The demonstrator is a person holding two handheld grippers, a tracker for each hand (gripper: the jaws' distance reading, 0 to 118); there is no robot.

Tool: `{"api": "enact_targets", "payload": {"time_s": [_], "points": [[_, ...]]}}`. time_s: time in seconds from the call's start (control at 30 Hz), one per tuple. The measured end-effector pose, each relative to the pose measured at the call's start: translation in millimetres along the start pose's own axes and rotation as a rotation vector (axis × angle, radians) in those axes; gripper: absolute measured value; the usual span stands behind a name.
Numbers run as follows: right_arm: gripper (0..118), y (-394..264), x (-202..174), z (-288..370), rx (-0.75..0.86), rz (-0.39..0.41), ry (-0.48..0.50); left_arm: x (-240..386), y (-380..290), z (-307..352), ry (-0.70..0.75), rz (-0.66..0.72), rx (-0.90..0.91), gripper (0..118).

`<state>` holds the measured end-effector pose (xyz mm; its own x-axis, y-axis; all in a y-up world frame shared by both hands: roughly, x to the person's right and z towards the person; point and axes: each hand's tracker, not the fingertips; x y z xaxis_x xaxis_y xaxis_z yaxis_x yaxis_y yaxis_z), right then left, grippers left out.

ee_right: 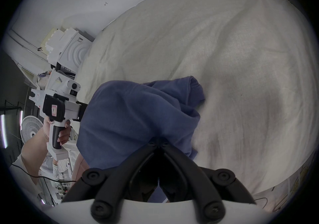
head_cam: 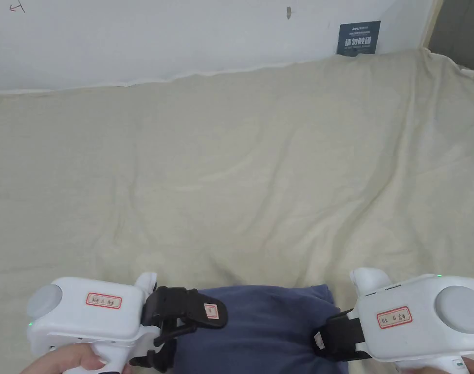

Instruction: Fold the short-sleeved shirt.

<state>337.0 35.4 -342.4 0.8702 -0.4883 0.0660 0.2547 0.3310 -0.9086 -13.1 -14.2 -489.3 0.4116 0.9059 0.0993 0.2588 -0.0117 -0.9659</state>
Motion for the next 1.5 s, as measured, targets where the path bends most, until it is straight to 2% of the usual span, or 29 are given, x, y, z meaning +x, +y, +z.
{"api": "enact_targets", "payload": {"time_s": [0.17,0.2,0.23,0.3,0.33,0.37,0.4,0.5,0.7,0.77,0.9,1.0,1.13,1.3,1.5], "points": [[0,-2,5,0,0.009,-0.024,0.025,27,-7,-8,0.157,-0.134,0.01,117],[0,-2,6,0,0.01,-0.028,0.028,31,-9,-6,0.182,-0.159,0.005,110],[0,-3,6,1,0.012,-0.03,0.031,34,-11,-4,0.228,-0.174,0.013,92],[0,-3,6,2,0.017,-0.03,0.032,37,-11,3,0.375,-0.196,0.068,26],[0,-4,6,2,0.021,-0.035,0.075,36,-10,4,0.383,-0.193,0.058,26],[0,-4,5,2,0.018,-0.047,0.102,35,-11,3,0.332,-0.143,0.048,26],[0,-5,3,1,0.017,-0.04,0.06,37,-11,4,0.326,-0.135,0.06,26],[0,-6,-1,2,0.027,-0.019,0.044,52,-16,-4,0.432,-0.206,0.058,25],[0,-11,-7,14,0.054,-0.002,0.037,70,-19,12,0.441,-0.197,0.081,24],[0,-13,-12,20,0.066,0.016,0.03,77,-22,31,0.488,-0.235,0.114,24],[0,-15,-27,27,0.094,0.059,0.001,72,-26,100,0.622,-0.221,0.144,24],[0,-12,-43,25,0.097,0.068,0.023,60,-33,171,0.761,-0.193,0.182,24],[0,-6,-73,14,0.076,0.082,0.065,30,-40,270,1.002,-0.108,0.233,24],[0,0,-111,-3,0.045,0.117,0.089,-9,-40,360,1.272,-0.018,0.242,24],[0,6,-142,-20,-0.005,0.169,0.084,-40,-41,414,1.292,0.046,0.255,24]]}}
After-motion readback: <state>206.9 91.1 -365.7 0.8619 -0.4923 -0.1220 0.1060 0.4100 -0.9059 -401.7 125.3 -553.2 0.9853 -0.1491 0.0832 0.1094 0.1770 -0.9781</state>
